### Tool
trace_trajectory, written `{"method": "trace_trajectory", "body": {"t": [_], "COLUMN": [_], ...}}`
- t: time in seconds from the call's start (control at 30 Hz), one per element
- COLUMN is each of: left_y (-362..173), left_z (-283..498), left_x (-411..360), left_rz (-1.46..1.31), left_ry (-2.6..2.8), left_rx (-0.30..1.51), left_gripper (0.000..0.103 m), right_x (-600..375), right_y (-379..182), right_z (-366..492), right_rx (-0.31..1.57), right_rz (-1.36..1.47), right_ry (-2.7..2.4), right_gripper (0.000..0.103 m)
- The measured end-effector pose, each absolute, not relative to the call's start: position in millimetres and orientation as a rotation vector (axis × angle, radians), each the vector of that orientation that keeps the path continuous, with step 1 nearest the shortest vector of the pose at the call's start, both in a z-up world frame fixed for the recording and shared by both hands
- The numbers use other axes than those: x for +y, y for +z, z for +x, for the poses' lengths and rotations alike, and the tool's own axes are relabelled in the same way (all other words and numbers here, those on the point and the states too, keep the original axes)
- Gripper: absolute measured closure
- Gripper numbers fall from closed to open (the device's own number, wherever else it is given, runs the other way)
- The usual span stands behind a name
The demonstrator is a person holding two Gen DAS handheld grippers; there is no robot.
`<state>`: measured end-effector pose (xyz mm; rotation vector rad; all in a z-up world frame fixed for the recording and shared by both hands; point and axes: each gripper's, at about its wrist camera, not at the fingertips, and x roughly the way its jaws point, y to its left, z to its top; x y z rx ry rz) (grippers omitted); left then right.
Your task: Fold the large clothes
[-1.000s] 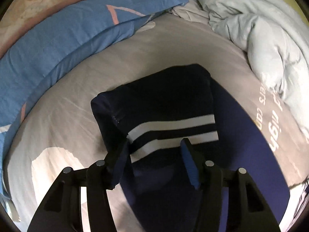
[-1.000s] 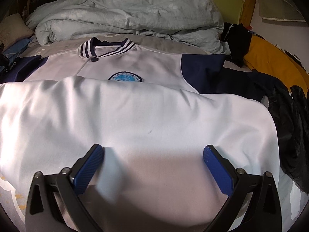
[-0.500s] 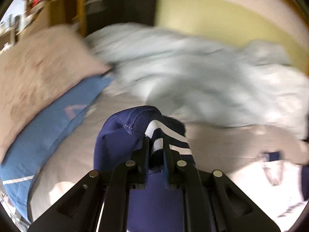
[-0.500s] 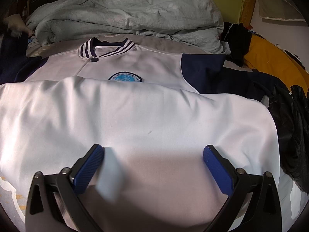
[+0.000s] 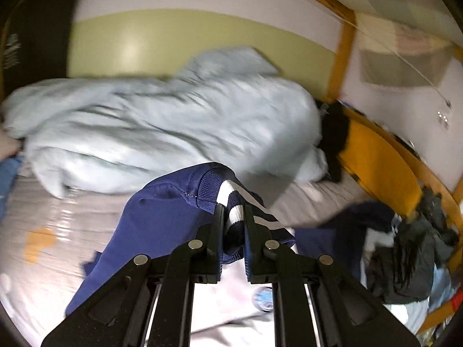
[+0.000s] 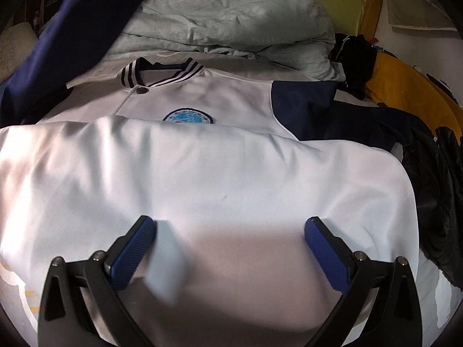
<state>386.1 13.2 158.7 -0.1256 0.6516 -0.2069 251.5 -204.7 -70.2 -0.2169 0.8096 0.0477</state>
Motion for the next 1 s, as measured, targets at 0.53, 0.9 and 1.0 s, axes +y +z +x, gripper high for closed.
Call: {"method": "trace_trajectory", "body": {"t": [0.53, 0.9, 1.0], "left_y": [82, 23, -4], "left_z": [312, 223, 214], "left_x": [-63, 34, 51], "left_rz": [0.017, 0.083, 0.064], "left_ry": [-0.321, -0.015, 0.035], "left_rx": [0.655, 0.456, 0.416], "left_gripper": [0.043, 0.011, 0.011], "right_x": [-205, -205, -205], "right_y": [-70, -70, -70], "right_z": [251, 251, 251], "right_rx": [0.810, 0.809, 0.809], "right_rz": [-0.212, -0.213, -0.213], "right_ry": [0.052, 0.053, 0.053], "right_gripper": [0.000, 0.000, 0.000]}}
